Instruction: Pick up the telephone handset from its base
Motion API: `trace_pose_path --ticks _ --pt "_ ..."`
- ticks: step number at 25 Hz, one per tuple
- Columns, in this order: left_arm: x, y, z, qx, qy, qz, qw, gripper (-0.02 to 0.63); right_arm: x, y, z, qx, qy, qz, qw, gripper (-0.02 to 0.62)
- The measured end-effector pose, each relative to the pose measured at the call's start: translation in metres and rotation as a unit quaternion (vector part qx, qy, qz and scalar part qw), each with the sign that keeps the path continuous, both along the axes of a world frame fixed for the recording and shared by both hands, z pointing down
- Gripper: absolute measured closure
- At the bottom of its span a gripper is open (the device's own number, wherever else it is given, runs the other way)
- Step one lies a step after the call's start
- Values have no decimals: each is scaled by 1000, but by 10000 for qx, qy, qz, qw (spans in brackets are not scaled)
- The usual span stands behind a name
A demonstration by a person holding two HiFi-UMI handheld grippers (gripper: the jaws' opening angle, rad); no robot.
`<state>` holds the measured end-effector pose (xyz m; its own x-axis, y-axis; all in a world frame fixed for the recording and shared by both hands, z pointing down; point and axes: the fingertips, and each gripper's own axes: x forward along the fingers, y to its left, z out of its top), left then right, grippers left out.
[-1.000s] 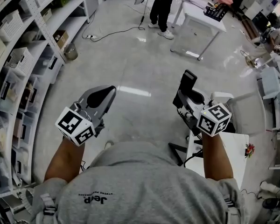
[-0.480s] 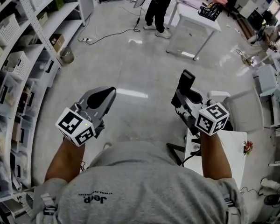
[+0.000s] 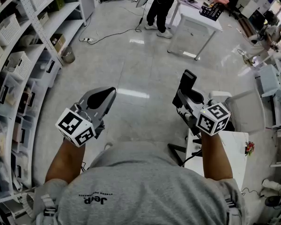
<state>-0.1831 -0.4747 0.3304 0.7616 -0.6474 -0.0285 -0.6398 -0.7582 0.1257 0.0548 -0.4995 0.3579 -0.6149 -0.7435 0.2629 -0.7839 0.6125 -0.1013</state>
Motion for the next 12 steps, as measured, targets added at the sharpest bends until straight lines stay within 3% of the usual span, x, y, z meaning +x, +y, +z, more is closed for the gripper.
trace_pose_path --ticks 12 --pt "5 0 -2 4 9 46 10000 555 6 1 -3 41 -11 47 10000 518"
